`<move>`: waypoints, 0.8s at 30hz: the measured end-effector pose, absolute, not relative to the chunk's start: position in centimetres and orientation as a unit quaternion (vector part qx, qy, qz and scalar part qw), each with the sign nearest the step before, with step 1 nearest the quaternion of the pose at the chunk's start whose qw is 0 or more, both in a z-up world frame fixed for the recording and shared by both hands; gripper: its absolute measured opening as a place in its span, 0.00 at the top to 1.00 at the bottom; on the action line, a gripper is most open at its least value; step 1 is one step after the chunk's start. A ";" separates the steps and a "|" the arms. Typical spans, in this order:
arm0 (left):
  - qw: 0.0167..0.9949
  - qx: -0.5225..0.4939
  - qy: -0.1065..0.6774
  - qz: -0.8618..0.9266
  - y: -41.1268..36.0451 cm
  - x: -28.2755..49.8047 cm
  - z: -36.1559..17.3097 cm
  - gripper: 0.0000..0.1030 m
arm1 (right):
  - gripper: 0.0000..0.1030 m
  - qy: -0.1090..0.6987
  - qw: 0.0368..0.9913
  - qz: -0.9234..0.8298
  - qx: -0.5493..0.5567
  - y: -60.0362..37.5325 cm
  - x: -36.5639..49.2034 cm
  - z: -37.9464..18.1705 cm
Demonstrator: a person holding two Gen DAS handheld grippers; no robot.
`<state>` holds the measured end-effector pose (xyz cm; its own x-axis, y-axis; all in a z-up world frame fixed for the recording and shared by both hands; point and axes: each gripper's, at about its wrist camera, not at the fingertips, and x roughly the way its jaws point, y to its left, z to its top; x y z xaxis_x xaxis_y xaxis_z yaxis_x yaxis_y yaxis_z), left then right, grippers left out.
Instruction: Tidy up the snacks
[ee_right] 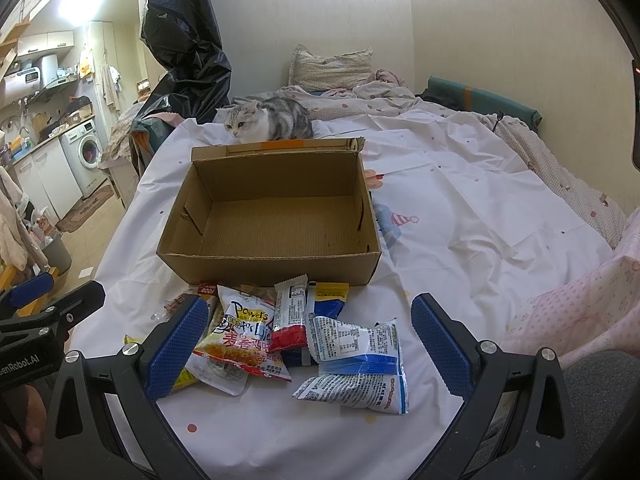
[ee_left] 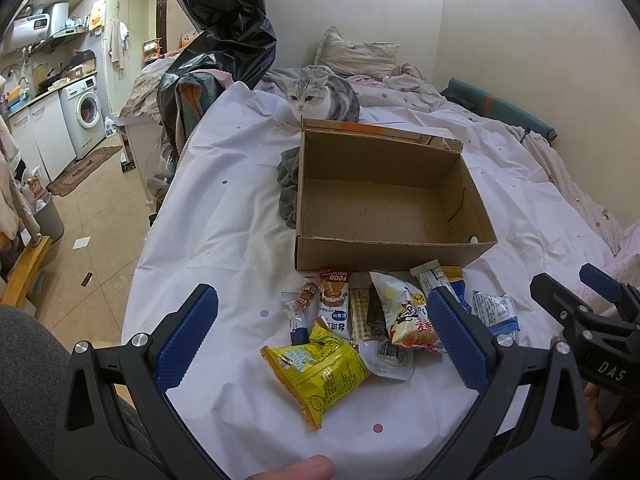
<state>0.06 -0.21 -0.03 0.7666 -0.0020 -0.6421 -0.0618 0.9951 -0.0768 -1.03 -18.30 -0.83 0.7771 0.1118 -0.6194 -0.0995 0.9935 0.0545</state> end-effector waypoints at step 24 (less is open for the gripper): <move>0.938 -0.045 0.342 0.016 -0.3 -0.1 -0.4 0.00 | 0.00 0.330 0.942 0.055 0.007 -18.1 -0.9 -0.9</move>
